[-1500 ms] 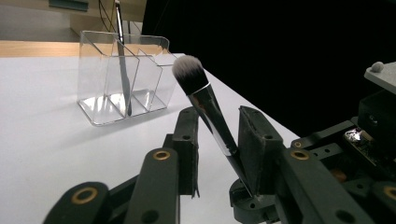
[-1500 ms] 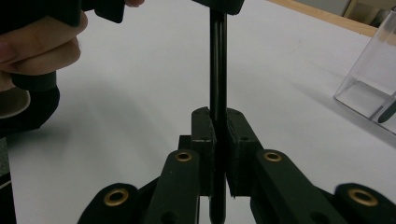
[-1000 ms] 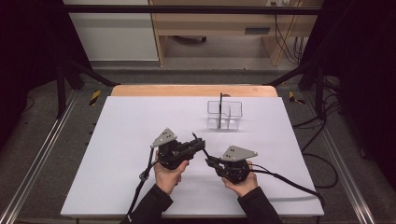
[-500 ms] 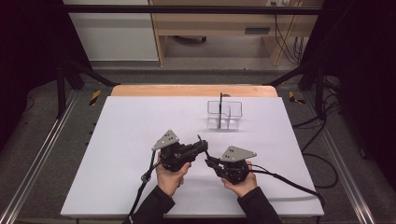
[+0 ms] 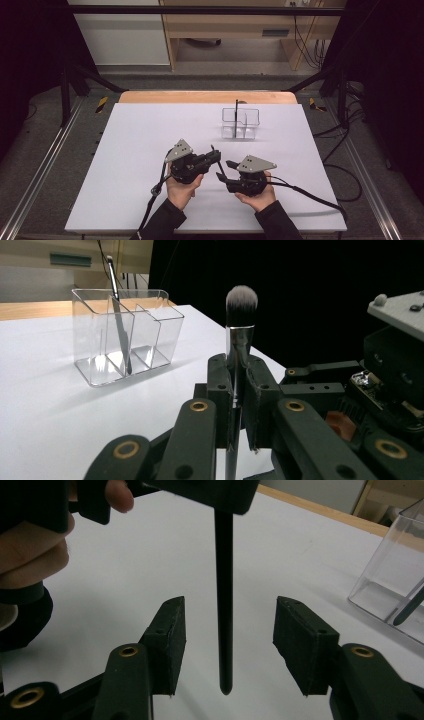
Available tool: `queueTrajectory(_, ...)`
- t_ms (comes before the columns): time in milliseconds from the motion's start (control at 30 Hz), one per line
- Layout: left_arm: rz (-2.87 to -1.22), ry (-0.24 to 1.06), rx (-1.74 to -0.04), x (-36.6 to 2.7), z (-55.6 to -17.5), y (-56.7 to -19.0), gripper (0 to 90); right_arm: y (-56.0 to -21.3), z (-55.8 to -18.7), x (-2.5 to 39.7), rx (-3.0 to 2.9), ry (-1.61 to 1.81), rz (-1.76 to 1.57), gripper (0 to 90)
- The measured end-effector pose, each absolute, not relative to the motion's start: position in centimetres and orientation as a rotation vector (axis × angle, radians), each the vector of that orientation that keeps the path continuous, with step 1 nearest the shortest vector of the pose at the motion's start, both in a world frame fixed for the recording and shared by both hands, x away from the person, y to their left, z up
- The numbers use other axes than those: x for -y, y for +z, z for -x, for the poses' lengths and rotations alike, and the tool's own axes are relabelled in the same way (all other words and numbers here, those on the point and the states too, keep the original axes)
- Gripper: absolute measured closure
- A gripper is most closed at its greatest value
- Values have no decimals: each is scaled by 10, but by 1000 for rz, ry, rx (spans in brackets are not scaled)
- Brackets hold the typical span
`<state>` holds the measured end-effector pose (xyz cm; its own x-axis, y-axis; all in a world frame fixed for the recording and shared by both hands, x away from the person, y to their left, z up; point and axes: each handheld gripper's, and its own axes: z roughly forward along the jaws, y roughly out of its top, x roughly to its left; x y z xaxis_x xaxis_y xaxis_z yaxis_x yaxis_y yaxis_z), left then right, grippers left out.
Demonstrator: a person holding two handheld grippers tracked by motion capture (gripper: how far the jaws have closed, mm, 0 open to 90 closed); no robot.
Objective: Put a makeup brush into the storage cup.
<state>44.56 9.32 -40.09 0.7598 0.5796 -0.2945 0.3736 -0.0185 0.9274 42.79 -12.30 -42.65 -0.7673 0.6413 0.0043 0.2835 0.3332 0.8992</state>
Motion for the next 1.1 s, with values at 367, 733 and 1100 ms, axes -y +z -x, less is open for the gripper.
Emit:
queueTrajectory(367,-1671,194,-749,-80,-439,-406,830,-421,-426,124,-2222,1455,-824,632)
queueTrajectory(733,-1678,189,-742,-79,-438,-407,831,-419,-425,125,-2218,1491,-842,830)
queueTrajectory(1100,-1672,223,-736,-85,-438,-402,700,-418,-425,126,-2221,1503,-849,840)
